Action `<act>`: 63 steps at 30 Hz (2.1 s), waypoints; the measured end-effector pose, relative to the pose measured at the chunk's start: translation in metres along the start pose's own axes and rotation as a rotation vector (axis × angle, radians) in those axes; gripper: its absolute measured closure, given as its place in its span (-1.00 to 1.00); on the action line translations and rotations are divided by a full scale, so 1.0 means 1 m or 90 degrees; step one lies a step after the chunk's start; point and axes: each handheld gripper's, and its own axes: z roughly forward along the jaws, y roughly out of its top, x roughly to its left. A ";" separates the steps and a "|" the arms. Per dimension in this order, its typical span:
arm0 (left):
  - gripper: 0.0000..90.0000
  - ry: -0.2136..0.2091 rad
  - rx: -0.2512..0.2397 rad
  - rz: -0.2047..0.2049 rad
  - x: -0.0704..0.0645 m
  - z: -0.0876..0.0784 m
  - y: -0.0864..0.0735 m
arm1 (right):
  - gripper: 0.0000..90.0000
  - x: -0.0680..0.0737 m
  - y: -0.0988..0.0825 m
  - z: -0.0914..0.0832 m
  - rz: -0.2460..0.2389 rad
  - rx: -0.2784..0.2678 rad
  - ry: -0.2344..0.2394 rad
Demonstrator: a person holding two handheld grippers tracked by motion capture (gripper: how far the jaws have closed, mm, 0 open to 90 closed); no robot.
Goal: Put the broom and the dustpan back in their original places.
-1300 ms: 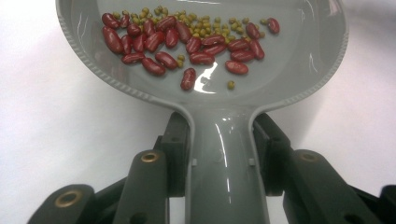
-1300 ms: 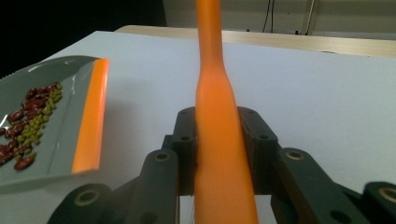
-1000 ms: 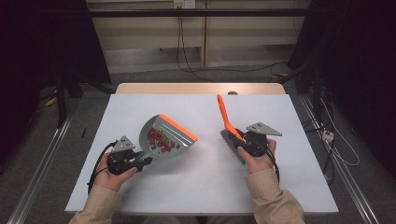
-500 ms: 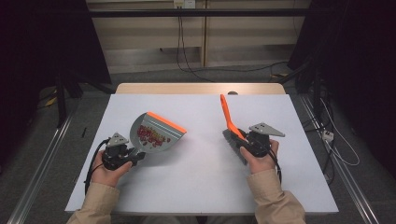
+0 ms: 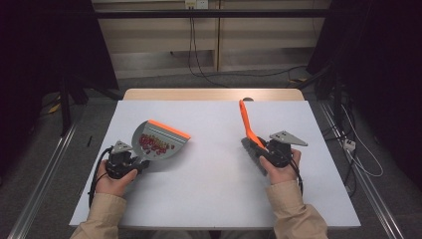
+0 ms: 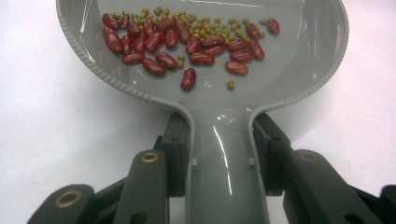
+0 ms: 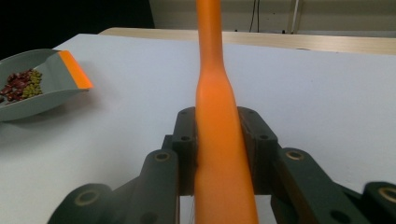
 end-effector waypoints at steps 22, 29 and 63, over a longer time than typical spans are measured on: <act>0.40 0.031 0.024 -0.027 0.008 0.003 -0.003 | 0.57 -0.035 -0.005 -0.011 0.000 0.002 -0.058; 0.40 0.048 0.028 -0.036 0.010 0.005 -0.003 | 0.57 -0.047 -0.007 -0.013 0.010 0.004 -0.075; 0.14 0.026 0.010 -0.049 -0.010 0.010 -0.007 | 0.56 -0.053 -0.017 -0.008 -0.022 0.022 -0.118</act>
